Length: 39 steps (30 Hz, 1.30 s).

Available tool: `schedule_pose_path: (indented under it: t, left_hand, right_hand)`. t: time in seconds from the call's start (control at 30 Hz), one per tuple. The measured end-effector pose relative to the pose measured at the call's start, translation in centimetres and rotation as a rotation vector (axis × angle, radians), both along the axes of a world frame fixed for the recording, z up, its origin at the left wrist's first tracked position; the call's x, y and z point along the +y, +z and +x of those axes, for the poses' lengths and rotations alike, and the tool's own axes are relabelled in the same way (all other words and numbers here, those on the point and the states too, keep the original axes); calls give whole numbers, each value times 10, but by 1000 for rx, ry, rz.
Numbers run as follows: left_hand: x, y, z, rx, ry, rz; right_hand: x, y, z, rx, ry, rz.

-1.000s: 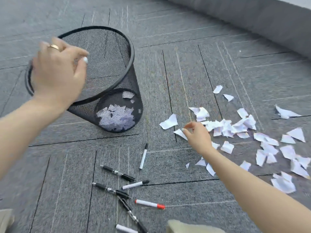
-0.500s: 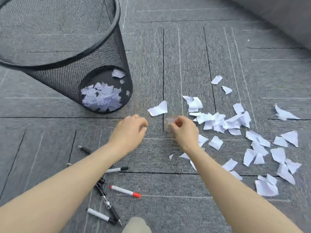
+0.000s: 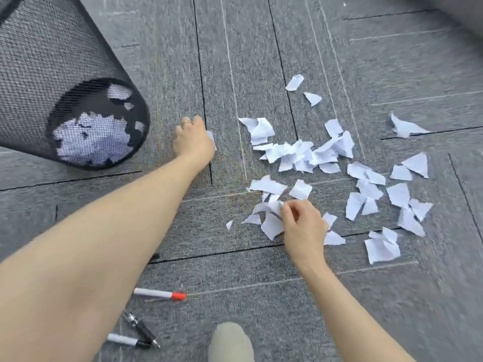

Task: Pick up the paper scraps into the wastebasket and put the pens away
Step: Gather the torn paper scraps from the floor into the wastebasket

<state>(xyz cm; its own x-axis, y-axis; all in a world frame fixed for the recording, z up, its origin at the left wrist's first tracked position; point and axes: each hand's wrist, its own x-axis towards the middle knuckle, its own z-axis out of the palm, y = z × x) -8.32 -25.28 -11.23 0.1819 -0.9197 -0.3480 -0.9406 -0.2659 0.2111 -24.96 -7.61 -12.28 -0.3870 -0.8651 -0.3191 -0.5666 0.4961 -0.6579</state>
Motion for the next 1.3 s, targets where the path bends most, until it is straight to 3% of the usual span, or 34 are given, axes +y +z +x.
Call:
schedule_pose_path:
  t: [0.17,0.3,0.43,0.53,0.63,0.8,1.13,1.3]
  left_hand:
    - [5,-7,10,137,149,47]
    - [13,-4,16,179,123,142]
    - [33,17,-4,426,-40,199]
    - [51,39,-31,540,-331,329]
    - [62,39,-53,407,-552,320]
    - [79,15,-68,109,-723,136]
    - [98,10,-80,148,-424,148]
    - [102,10,-77,108,-470,9]
  right_hand:
    - [6,1,3,-11,64,78]
    - [17,1,5,66,101,77]
    - [26,-2,10,163,102,86]
    - [28,-5,14,215,104,113]
    - [23,-5,15,216,75,136]
    - [23,-5,17,244,71,105]
    - [24,-1,18,294,124,148]
    - [19,1,17,313,183,201]
